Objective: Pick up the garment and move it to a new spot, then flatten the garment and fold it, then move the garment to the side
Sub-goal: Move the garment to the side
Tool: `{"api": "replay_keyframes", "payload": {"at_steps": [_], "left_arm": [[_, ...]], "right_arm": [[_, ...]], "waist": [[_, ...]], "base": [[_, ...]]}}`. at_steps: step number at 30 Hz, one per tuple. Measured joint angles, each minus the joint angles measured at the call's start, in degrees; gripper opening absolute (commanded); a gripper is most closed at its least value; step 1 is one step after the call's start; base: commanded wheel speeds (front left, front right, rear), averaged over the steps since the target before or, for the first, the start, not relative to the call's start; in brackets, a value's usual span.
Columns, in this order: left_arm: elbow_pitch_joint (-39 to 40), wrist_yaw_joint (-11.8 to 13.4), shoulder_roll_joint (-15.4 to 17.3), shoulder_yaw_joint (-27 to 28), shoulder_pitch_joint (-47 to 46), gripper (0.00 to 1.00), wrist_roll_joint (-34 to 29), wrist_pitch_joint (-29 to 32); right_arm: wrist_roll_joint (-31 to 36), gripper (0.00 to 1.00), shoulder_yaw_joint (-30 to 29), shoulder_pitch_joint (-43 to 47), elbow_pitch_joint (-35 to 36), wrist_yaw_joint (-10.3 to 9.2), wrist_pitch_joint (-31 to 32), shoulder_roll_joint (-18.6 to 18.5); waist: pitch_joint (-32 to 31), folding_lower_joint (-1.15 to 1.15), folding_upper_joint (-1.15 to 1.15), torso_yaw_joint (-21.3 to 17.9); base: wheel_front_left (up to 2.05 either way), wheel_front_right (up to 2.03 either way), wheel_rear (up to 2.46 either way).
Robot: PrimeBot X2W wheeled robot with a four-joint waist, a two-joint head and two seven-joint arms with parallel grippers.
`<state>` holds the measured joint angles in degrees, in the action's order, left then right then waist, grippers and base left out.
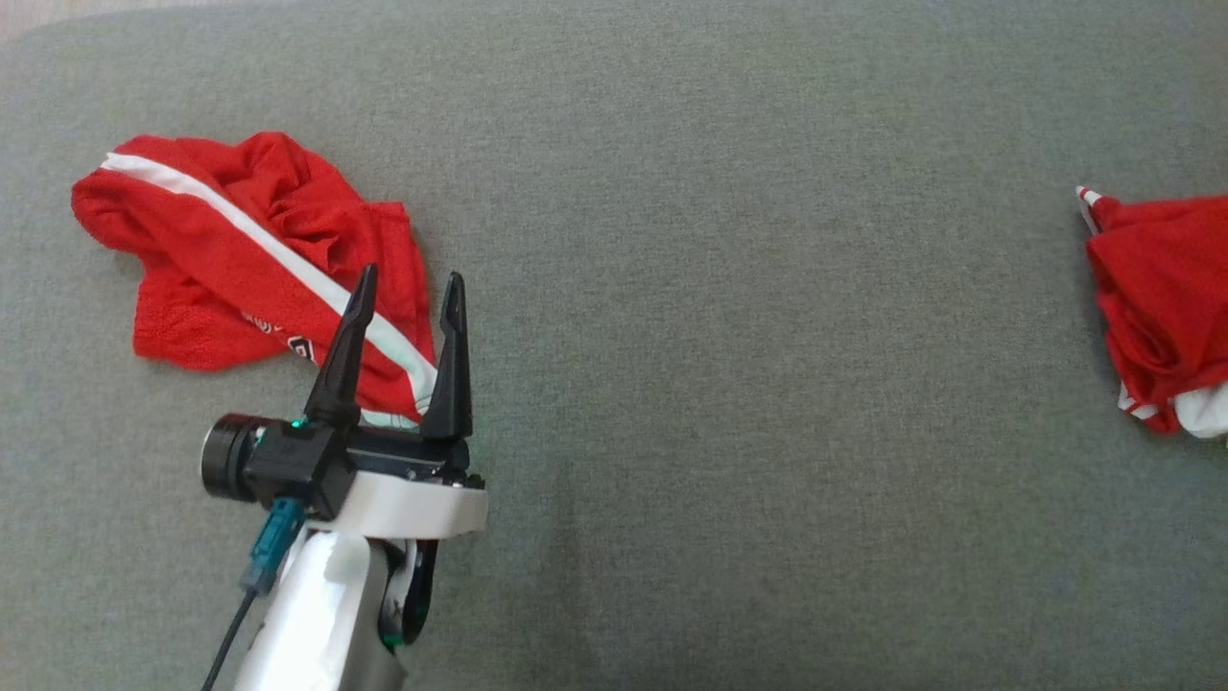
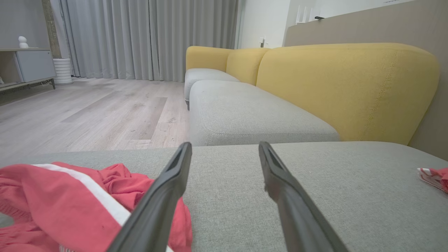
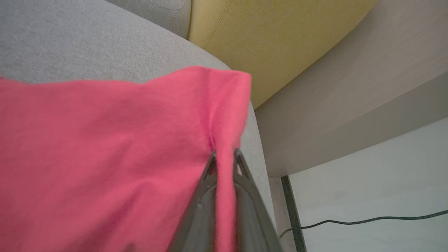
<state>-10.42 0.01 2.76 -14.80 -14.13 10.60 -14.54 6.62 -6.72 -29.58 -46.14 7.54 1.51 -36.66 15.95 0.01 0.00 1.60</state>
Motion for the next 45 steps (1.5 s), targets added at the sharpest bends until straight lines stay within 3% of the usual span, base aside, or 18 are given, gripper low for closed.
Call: {"api": "replay_keyframes", "payload": {"at_steps": [1, 2, 3, 8, 14, 19, 29, 33, 39, 45], "left_arm": [[0.00, 0.00, 0.00, 0.00, 0.00, 1.00, 0.00, 0.00], [0.00, 0.00, 0.00, 0.00, 0.00, 1.00, 0.00, 0.00], [-0.08, 0.00, 0.00, 0.01, -0.01, 1.00, 0.00, 0.00], [-0.65, 0.01, -0.01, 0.10, 0.02, 1.00, 0.01, 0.00], [-0.91, 0.08, -0.03, 1.07, 0.49, 1.00, 0.09, 0.00], [-0.89, 0.25, -0.04, 2.19, 2.30, 1.00, 0.58, 0.00], [-0.14, 0.60, -0.02, 4.02, 8.75, 1.00, 1.54, 0.00], [0.31, 1.11, -0.01, 3.98, 10.43, 1.00, 2.44, 0.00], [0.34, 1.57, 0.00, 3.59, 11.22, 1.00, 4.13, 0.00], [-0.77, 1.79, 0.02, 3.32, 13.00, 1.00, 4.13, 0.00]], "right_arm": [[0.22, 0.08, -0.20, -0.43, -0.12, 0.00, 0.00, 0.32], [0.62, 0.75, -0.76, -0.79, -0.26, 0.00, 0.00, 0.63], [1.09, 1.00, -1.35, -1.12, -0.49, 0.00, 0.07, 0.90], [2.44, 1.00, -3.37, -1.43, 0.21, 0.00, -0.62, 2.92], [3.05, 1.00, -4.46, -1.26, 6.35, 0.00, -3.09, 8.35], [-0.54, 1.00, -4.91, 1.50, 15.57, -0.01, -5.31, 16.03], [-8.05, 1.00, -3.41, 16.10, 35.95, 0.00, -6.05, 32.59], [-9.87, 1.00, -1.56, 21.35, 37.84, -0.01, -8.25, 33.43], [-13.84, 1.00, 0.60, 27.08, 33.57, -0.01, -14.44, 33.99], [-16.36, 1.00, 2.48, 30.47, 31.75, -0.01, -15.71, 34.10]], "waist": [[-0.03, 0.00, 0.00, -0.04], [-0.08, 0.00, 0.00, -0.09], [-0.18, 0.00, 0.00, -0.13], [-1.37, 0.00, 0.00, -0.36], [-4.63, -0.01, 0.00, -0.92], [-8.24, -0.01, 0.00, -1.16], [-14.83, -0.02, 0.00, -1.52], [-15.80, -0.02, 0.00, -1.36], [-16.19, -0.01, 0.00, -0.88], [-16.22, -0.01, 0.00, -1.01]], "base": [[0.00, 0.00, 0.00], [0.00, 0.00, 0.00], [0.00, 0.00, 0.00], [0.00, 0.00, 0.00], [0.00, 0.00, 0.00], [0.00, 0.00, 0.00], [0.00, 0.00, 0.00], [0.00, 0.00, 0.00], [0.00, 0.00, 0.00], [0.00, 0.00, 0.00]]}}
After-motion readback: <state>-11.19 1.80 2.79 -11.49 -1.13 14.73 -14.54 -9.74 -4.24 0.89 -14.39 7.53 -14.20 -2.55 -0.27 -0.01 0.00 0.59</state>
